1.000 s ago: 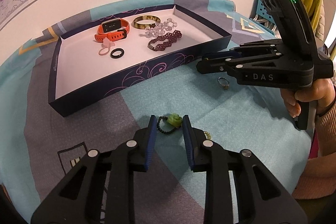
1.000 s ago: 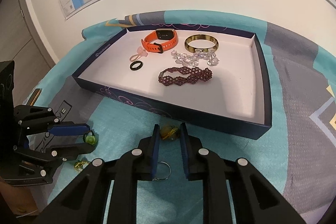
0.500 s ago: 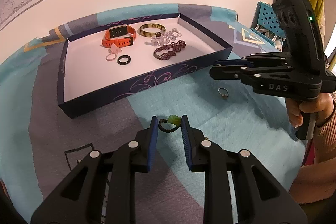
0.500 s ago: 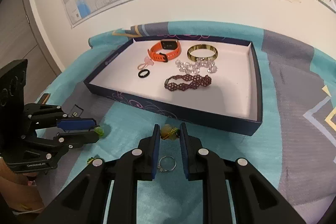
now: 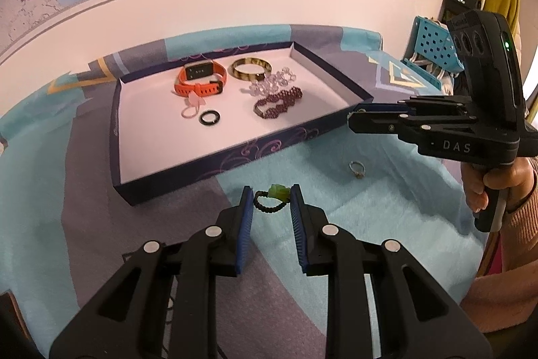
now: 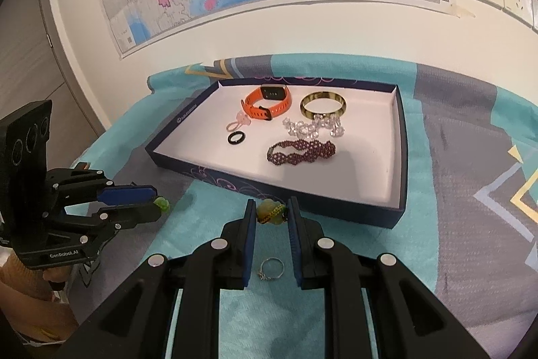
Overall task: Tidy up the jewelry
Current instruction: 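Carry the hair tie with the left tool into the box while the right tool carries the yellow ring in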
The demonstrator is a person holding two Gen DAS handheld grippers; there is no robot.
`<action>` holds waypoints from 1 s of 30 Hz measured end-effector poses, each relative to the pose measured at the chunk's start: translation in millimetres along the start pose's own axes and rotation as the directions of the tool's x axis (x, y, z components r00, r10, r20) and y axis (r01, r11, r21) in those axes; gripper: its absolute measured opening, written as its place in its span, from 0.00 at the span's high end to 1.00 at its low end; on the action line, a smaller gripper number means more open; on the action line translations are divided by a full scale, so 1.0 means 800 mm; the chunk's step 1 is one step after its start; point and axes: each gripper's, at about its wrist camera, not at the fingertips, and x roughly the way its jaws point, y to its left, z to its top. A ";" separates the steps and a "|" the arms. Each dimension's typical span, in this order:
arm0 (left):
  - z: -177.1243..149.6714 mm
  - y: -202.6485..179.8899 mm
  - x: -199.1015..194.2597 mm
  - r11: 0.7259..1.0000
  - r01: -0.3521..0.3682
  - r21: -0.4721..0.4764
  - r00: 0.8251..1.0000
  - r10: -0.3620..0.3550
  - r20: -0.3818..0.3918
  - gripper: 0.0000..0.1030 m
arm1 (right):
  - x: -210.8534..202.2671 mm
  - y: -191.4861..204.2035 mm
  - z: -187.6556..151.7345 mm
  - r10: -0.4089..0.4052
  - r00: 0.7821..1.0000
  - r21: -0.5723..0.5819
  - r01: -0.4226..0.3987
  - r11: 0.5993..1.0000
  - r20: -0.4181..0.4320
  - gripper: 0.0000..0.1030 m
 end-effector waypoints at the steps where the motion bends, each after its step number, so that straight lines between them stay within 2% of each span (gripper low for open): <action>1: 0.002 0.001 -0.001 1.000 0.000 -0.001 1.000 0.000 0.006 0.78 | 0.000 0.000 0.001 0.001 1.000 -0.001 -0.001 1.000 0.003 0.84; 12: 0.026 0.011 -0.008 1.000 -0.015 -0.007 0.999 0.016 0.051 0.78 | 0.005 0.003 0.020 0.016 1.000 -0.013 -0.016 1.000 0.018 0.84; 30: 0.057 0.029 0.013 0.999 -0.037 -0.027 0.998 0.038 0.056 0.78 | 0.034 -0.004 0.041 0.019 1.000 -0.012 -0.019 1.000 -0.005 0.84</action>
